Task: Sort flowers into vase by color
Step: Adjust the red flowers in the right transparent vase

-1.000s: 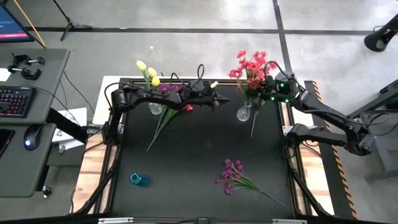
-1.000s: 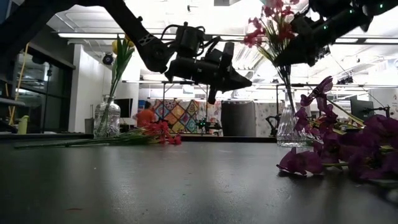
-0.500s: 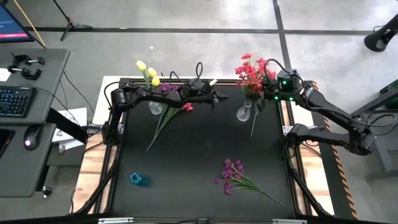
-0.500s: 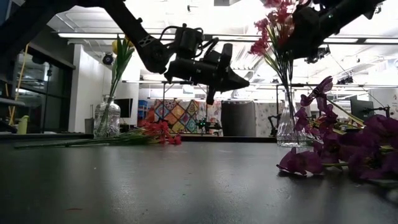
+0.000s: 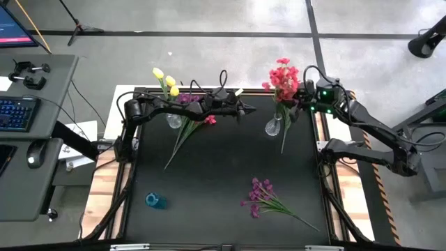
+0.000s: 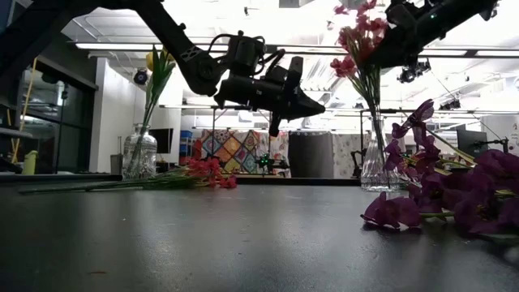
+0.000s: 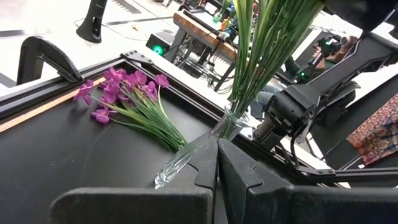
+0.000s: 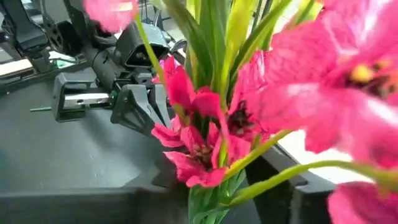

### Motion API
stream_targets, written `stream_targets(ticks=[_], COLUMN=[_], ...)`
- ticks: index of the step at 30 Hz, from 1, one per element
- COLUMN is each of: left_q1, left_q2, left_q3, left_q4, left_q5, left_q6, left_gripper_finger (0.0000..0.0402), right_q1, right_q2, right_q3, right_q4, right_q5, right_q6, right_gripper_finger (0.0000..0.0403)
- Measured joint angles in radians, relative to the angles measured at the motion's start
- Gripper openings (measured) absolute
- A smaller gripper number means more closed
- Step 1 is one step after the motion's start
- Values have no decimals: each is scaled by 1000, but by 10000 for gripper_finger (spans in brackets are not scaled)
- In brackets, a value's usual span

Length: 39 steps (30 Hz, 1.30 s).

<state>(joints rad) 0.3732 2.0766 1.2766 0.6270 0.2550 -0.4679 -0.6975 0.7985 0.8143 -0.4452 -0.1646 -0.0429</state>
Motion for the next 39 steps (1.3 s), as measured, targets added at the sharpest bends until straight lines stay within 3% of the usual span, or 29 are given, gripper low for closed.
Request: stream_targets(ticks=[10,19,23,33,39], left_q1=[0,3,13,26,34], left_q2=[0,0,0,-2,-55], left_q3=[0,0,0,0,0], left_q4=[0,6,19,30,29], left_q5=[0,0,3,4,7], left_q6=[-1,-1,-19,-52,16], left_gripper_finger=[0,0,0,0,0], right_q1=[0,0,0,0,-1], right_q2=[73,42,26,25,24], right_q3=[1,22,69,164,277], right_q4=[-61,-67,-120,-294,-431], right_q5=[-72,-72,-71,-57,-41], right_q6=[-7,-9,-5,45,-40], right_gripper_finger=[60,55,95,277,319])
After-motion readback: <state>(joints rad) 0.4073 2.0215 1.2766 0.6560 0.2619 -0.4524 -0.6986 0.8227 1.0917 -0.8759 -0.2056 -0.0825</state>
